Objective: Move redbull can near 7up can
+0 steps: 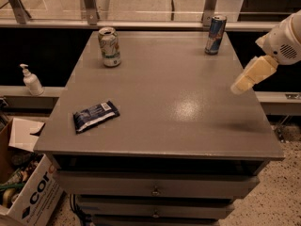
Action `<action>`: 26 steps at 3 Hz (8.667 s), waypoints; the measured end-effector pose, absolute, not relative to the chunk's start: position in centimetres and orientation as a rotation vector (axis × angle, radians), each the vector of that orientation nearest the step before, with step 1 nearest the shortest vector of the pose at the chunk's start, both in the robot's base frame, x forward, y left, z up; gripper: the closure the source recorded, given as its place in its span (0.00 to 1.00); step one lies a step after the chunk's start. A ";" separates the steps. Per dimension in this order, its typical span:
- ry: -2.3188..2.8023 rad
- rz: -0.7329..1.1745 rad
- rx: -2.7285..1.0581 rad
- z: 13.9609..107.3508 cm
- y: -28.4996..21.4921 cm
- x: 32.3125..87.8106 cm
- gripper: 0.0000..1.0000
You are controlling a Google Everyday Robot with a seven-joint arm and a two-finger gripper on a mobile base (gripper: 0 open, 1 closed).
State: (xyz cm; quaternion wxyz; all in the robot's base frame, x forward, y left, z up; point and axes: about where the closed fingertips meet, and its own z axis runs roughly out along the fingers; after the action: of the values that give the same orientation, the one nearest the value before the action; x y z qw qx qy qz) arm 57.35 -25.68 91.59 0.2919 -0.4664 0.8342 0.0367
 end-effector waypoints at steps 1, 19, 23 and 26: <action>2.226 0.121 -1.186 90.9 -25.1 59.7 0.00; 1.551 0.731 -0.727 92.7 -15.1 77.9 1.00; 1.400 0.684 -1.090 92.7 -4.7 72.2 1.00; 1.499 0.630 -1.143 90.0 1.1 75.8 1.00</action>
Offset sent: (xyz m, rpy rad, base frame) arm 0.1178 -0.0012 -0.0402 0.1968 -0.0192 -0.2098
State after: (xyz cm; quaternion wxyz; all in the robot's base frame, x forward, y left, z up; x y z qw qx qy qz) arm 75.75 1.13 90.00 0.5457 -0.4819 0.6320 0.2655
